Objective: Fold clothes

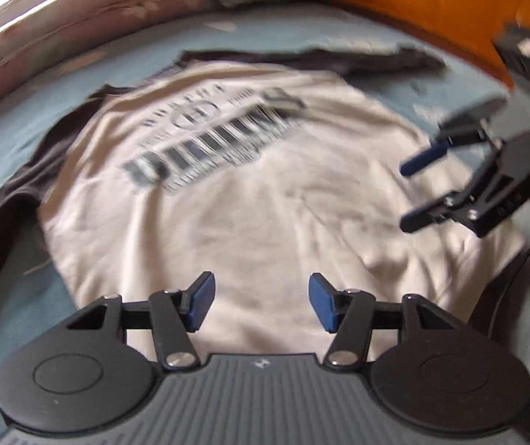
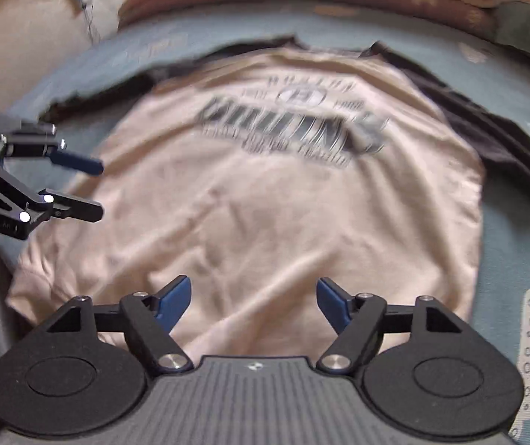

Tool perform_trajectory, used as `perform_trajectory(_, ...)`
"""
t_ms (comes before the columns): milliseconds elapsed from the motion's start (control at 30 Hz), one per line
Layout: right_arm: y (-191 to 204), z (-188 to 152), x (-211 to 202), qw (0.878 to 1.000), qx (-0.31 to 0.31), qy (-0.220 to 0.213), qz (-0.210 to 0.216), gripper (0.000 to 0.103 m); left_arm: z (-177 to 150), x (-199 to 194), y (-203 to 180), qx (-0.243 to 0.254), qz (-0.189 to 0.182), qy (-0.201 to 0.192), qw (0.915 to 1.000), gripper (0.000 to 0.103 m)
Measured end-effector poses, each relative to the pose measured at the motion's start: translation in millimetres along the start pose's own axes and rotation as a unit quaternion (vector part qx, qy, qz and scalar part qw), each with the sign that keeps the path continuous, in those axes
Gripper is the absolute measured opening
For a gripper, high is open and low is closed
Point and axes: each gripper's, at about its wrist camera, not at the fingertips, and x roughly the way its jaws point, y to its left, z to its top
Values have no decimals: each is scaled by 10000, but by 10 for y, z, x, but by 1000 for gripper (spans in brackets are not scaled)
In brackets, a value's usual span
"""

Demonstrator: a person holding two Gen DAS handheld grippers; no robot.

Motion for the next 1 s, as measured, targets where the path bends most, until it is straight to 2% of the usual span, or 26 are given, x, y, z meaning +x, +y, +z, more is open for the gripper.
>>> perform_trajectory(33,42,-54,63,9998,-101,90,-159,83,-60,72,-52,42,16,135,9999,58)
perform_trajectory(67,64,-132,95,9992,-223,86,-306,99,-132,87,-76,21,29,141,9999,62)
perform_trajectory(100,81,-209,122,9985,-324,104,-436,103,-214,56,-79,-49,41,43,10000,64)
perform_trajectory(167,62,-358,43,9980,-310,-35,-555,103,-382,-41,-49,-258,48,71,9996,71)
perform_trajectory(333,-138,-629,-166,9982,277,-310,-436,103,-696,-325,114,-865,-159,65,9961,73)
perform_trajectory(400,-149,-671,-189,9977,333,-381,-445,103,-647,-404,140,-923,-147,69,9956,73)
perform_trajectory(500,-111,-642,-153,9964,444,-385,-617,103,-418,-501,153,-687,8,-278,9973,73)
perform_trajectory(600,-44,-616,-106,9939,546,-400,-869,103,-135,-424,214,-641,26,-537,9965,73)
perform_trajectory(667,-2,-623,-85,9923,562,-437,-1017,103,-17,-282,285,-771,8,-516,9957,73)
perform_trajectory(767,9,-645,-87,9903,668,-521,-1101,103,-10,-6,357,-1097,30,-287,9935,73)
perform_trajectory(833,11,-657,-94,9897,699,-548,-1124,103,-152,85,379,-1319,18,-292,9908,73)
perform_trajectory(900,14,-664,-101,9894,726,-553,-1130,103,-250,44,390,-1489,-83,-336,9882,76)
perform_trajectory(1000,-7,-627,-125,9905,767,-435,-1052,103,-250,-65,498,-1779,-263,-163,9836,76)
